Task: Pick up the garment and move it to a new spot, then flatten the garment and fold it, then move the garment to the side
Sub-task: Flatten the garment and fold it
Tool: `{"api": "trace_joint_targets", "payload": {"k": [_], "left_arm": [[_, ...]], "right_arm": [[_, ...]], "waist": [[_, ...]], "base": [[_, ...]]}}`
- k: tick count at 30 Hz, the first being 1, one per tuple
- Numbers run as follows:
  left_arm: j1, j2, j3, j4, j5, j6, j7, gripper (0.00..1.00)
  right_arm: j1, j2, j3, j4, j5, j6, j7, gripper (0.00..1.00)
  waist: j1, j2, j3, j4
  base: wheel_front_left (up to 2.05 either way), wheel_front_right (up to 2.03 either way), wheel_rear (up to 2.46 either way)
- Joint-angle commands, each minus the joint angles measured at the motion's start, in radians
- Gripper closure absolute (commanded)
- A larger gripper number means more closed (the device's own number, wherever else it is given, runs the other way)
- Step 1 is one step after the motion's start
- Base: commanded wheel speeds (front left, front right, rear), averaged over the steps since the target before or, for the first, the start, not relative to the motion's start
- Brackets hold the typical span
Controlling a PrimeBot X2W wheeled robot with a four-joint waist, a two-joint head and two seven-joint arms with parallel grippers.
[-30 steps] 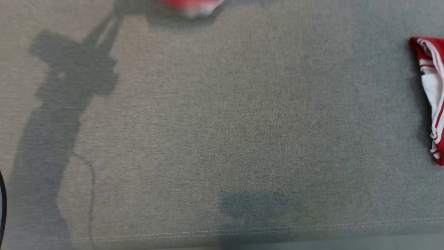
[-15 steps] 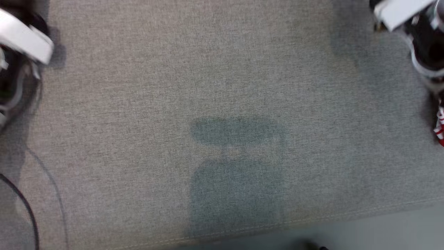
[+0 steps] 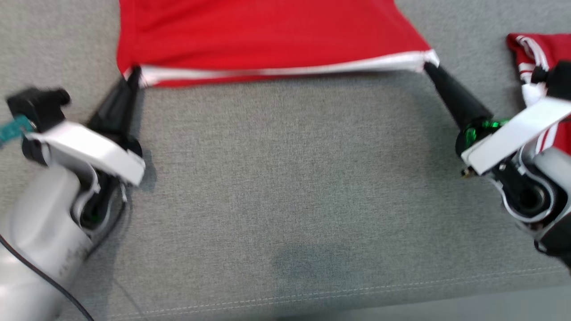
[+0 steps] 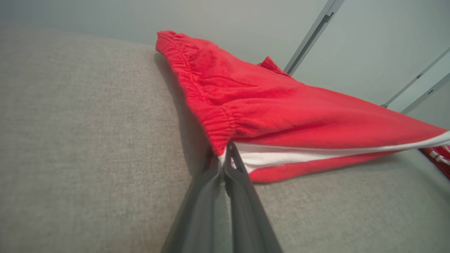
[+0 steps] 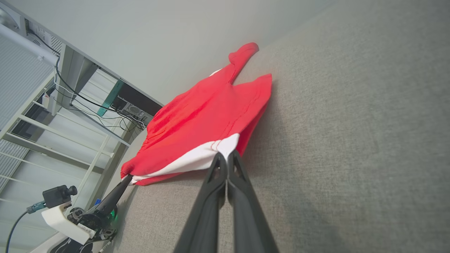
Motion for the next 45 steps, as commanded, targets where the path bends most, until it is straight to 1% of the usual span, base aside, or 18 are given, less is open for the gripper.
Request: {"api": "trace_joint_targets", "payload": {"k": [1,4,7,8,15,19,23,26,28,30,31,32,33,36,39,42,45], "left_arm": [[0.065,0.018,0.024,0.011,0.012,0.001,0.006,1.0],[0.131,-0.01,0.044,0.039,0.022,0.001,0.006,1.0],[0.191,-0.025,0.047,0.057,0.03,0.001,0.006,1.0],[0.191,-0.025,0.047,0.057,0.03,0.001,0.006,1.0],[0.308,-0.049,0.091,0.075,0.05,0.001,0.006,1.0],[0.351,-0.054,0.098,0.071,0.059,0.001,0.006,1.0],[0.379,-0.046,0.072,0.058,0.049,0.001,0.006,1.0],[0.351,-0.016,0.002,0.057,0.023,0.001,0.016,1.0],[0.297,0.009,-0.064,0.056,-0.011,0.001,0.104,1.0],[0.206,0.047,-0.122,0.046,-0.048,0.001,0.23,1.0],[0.079,0.081,-0.124,0.027,-0.097,0.001,0.296,1.0],[0.001,0.104,-0.116,0.021,-0.096,0.001,0.299,1.0],[-0.086,0.129,-0.111,0.017,-0.073,0.001,0.285,1.0],[-0.361,0.191,-0.077,0.011,0.022,0.001,0.178,1.0],[-0.589,0.225,-0.057,0.002,0.088,0.001,0.085,1.0],[-0.702,0.223,-0.069,0.014,0.108,0.001,0.045,1.0],[-0.721,0.214,-0.097,0.035,0.087,0.001,0.025,1.0]], "right_arm": [[0.067,-0.021,0.005,-0.022,0.01,-0.002,-0.016,1.0],[0.122,-0.021,0.021,-0.029,0.027,-0.002,-0.012,1.0],[0.171,-0.027,0.035,-0.029,0.036,-0.002,-0.005,1.0],[0.171,-0.027,0.035,-0.029,0.036,-0.002,-0.005,1.0],[0.28,-0.031,0.058,-0.027,0.062,-0.002,0.01,1.0],[0.327,-0.031,0.061,-0.031,0.073,-0.002,0.018,1.0],[0.351,-0.037,0.059,-0.047,0.078,-0.002,0.042,1.0],[0.325,-0.047,0.06,-0.035,0.055,-0.002,0.072,1.0],[0.278,-0.045,0.062,-0.014,0.034,-0.002,0.103,1.0],[0.194,-0.039,0.06,0.023,-0.001,-0.002,0.142,1.0],[0.073,-0.016,0.044,0.072,-0.041,-0.002,0.167,1.0],[0.001,0.002,0.025,0.099,-0.057,-0.002,0.171,1.0],[-0.08,0.023,-0.003,0.13,-0.072,-0.002,0.161,1.0],[-0.345,0.09,-0.106,0.252,-0.125,-0.002,0.082,1.0],[-0.56,0.147,-0.165,0.343,-0.17,-0.002,0.029,1.0],[-0.66,0.172,-0.166,0.361,-0.189,-0.002,0.028,1.0],[-0.663,0.168,-0.163,0.331,-0.167,-0.002,0.033,1.0]], "waist": [[0.0,0.0,-0.096,0.008],[0.0,0.0,-0.164,0.009],[0.0,0.0,-0.219,0.009],[0.0,0.0,-0.219,0.009],[0.0,0.0,-0.312,0.015],[0.0,0.0,-0.343,0.018],[0.0,0.0,-0.348,0.015],[0.0,0.0,-0.32,0.015],[0.0,0.0,-0.283,0.017],[0.0,0.0,-0.228,0.021],[0.0,0.0,-0.164,0.023],[0.0,0.0,-0.13,0.023],[0.0,0.0,-0.095,0.02],[0.0,0.0,-0.003,0.0],[0.0,0.0,0.054,-0.027],[0.0,0.0,0.066,-0.044],[0.0,0.0,0.065,-0.054]], "base": [[0.0,0.0,0.0],[0.0,0.0,0.0],[0.0,0.0,0.0],[0.0,0.0,0.0],[0.0,0.0,0.0],[0.0,0.0,0.0],[0.0,0.0,0.0],[0.0,0.0,0.0],[0.0,0.0,0.0],[0.0,0.0,0.0],[0.0,0.0,0.0],[0.0,0.0,0.0],[0.0,0.0,0.0],[0.0,0.0,0.0],[0.0,0.0,0.0],[0.0,0.0,0.0],[0.0,0.0,0.0]]}}
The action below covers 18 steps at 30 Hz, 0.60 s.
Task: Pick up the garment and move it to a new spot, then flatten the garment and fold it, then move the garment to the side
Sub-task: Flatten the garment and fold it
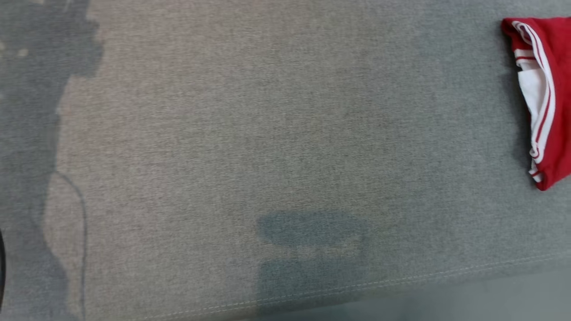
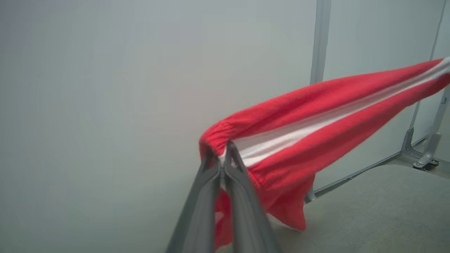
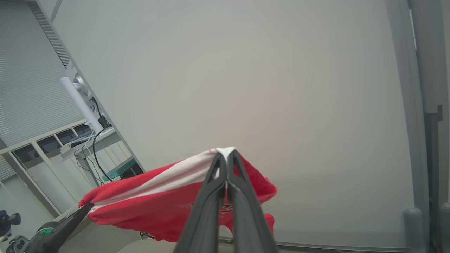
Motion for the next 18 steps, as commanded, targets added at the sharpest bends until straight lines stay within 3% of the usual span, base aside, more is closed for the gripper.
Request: {"api": "trace_joint_targets", "payload": {"k": [1,7,12,18], "left_arm": [[0.0,0.045,0.014,0.006,-0.025,0.005,-0.013,1.0],[0.171,0.024,-0.022,0.036,-0.099,0.005,-0.027,1.0],[0.45,-0.035,0.055,-0.003,-0.077,0.005,-0.028,1.0],[0.656,-0.082,0.157,-0.013,-0.036,0.005,-0.028,1.0]], "right_arm": [[0.039,-0.028,-0.01,-0.037,0.025,-0.001,0.006,1.0],[0.221,-0.107,0.052,-0.168,0.077,-0.001,0.021,1.0],[0.474,-0.19,0.099,-0.304,0.162,-0.001,0.0,1.0],[0.675,-0.229,0.112,-0.374,0.241,-0.001,-0.014,1.0]], "waist": [[0.0,0.0,0.016,-0.023],[0.0,0.0,0.017,-0.014],[0.0,0.0,-0.049,0.01],[0.0,0.0,-0.16,0.023]], "base": [[0.0,0.0,0.0],[0.0,0.0,0.0],[0.0,0.0,0.0],[0.0,0.0,0.0]]}}
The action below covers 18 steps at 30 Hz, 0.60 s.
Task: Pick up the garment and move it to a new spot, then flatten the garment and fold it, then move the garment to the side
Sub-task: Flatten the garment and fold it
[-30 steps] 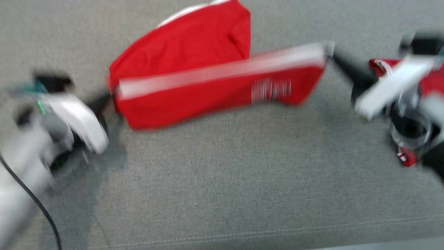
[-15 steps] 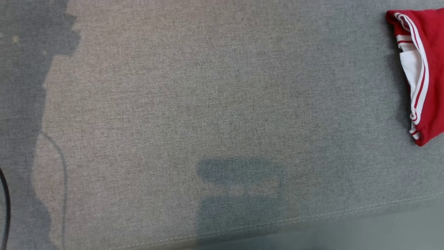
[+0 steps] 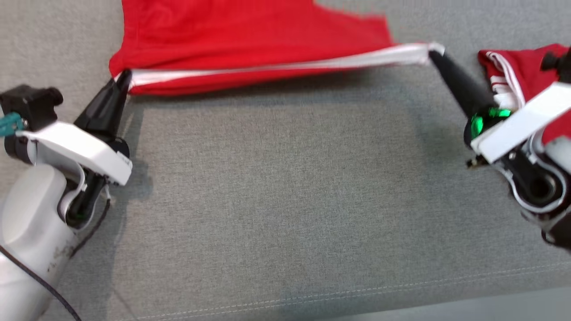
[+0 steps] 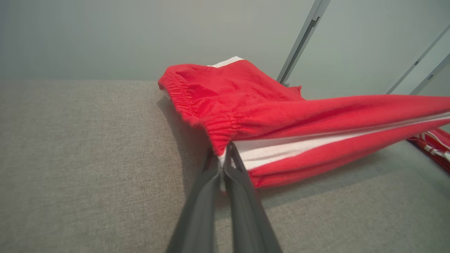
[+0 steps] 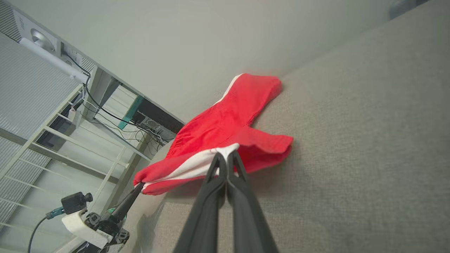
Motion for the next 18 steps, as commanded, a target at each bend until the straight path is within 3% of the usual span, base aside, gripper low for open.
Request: {"api": "trace_joint_targets", "payload": {"k": [1,8,18], "left_arm": [[0.012,0.048,0.058,-0.011,0.012,0.005,-0.006,1.0],[0.159,0.007,0.141,-0.004,0.046,0.005,-0.006,1.0],[0.364,-0.094,0.256,0.0,0.12,0.005,-0.006,1.0]], "right_arm": [[0.062,-0.036,-0.003,-0.021,0.014,0.0,-0.01,1.0],[0.193,-0.043,0.008,-0.021,0.033,0.0,-0.001,1.0],[0.307,-0.063,0.007,-0.007,0.016,0.0,0.016,1.0]], "waist": [[-0.0001,0.0,-0.058,0.009],[-0.0001,0.0,-0.148,0.009],[-0.0001,0.0,-0.25,0.013]], "base": [[0.0,0.0,0.0],[0.0,0.0,0.0],[0.0,0.0,0.0]]}}
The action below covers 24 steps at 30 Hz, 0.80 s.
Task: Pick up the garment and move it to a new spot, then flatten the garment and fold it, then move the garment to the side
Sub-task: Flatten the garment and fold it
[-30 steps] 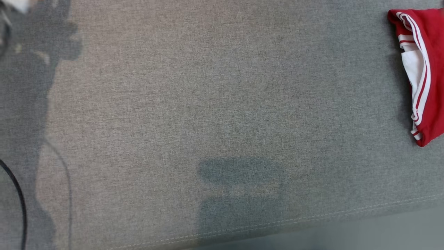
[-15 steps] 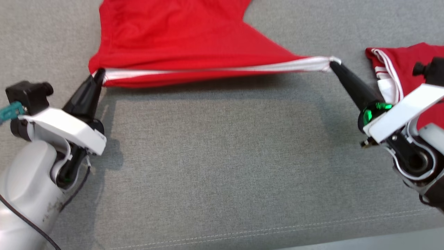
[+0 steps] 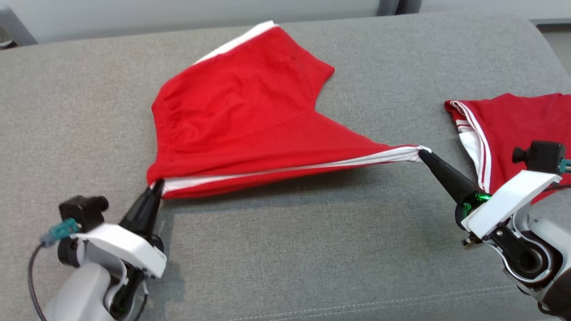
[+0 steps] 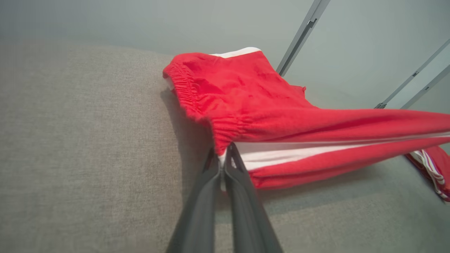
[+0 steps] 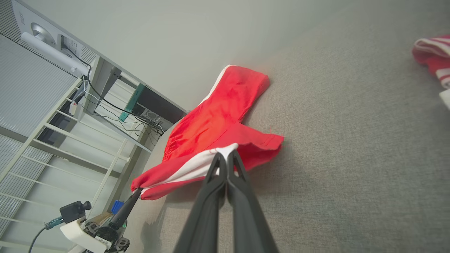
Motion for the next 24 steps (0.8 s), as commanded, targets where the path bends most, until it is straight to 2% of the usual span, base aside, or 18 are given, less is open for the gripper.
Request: {"api": "trace_joint_targets", "payload": {"k": [1,6,13,19,20,21,22,23,24], "left_arm": [[0.007,0.041,0.052,-0.001,0.018,0.005,-0.006,1.0],[0.072,0.006,0.041,0.026,0.067,0.005,-0.006,1.0],[0.084,0.011,0.009,0.069,0.093,0.005,-0.006,1.0],[0.055,0.015,-0.038,0.104,0.108,0.005,-0.006,1.0],[0.05,0.013,-0.045,0.107,0.112,0.005,-0.006,0.95],[0.046,0.013,-0.046,0.114,0.117,0.005,-0.006,0.72],[0.043,0.01,-0.046,0.121,0.122,0.005,-0.006,0.46],[0.041,0.006,-0.043,0.127,0.124,0.005,-0.006,0.02],[0.039,0.005,-0.042,0.14,0.133,0.005,-0.006,0.0]], "right_arm": [[0.032,-0.05,-0.014,-0.002,-0.009,0.0,-0.009,1.0],[0.072,-0.079,0.026,-0.025,-0.056,0.0,0.022,1.0],[0.092,-0.091,0.095,-0.027,-0.113,0.0,0.071,1.0],[0.084,-0.045,0.146,0.035,-0.173,0.0,0.054,1.0],[0.08,-0.037,0.157,0.047,-0.187,0.0,0.052,1.0],[0.076,-0.03,0.168,0.063,-0.206,0.0,0.042,1.0],[0.074,-0.021,0.177,0.078,-0.216,0.0,0.036,0.61],[0.073,-0.013,0.185,0.091,-0.222,0.0,0.032,0.16],[0.069,-0.008,0.192,0.104,-0.232,0.0,0.023,0.0]], "waist": [[0.0,0.0,-0.018,0.003],[0.0,0.0,-0.04,0.008],[0.0,0.0,-0.04,0.006],[0.0,0.0,-0.009,0.011],[0.0,0.0,-0.005,0.013],[0.0,0.0,-0.002,0.015],[0.0,0.0,0.0,0.017],[0.0,0.0,0.002,0.019],[0.0,0.0,0.002,0.021]], "base": [[0.0,0.0,0.0],[0.0,0.0,0.0],[0.0,0.0,0.0],[0.0,0.0,0.0],[0.0,0.0,0.0],[0.0,0.0,0.0],[0.0,0.0,0.0],[0.0,0.0,0.0],[0.0,0.0,0.0]]}}
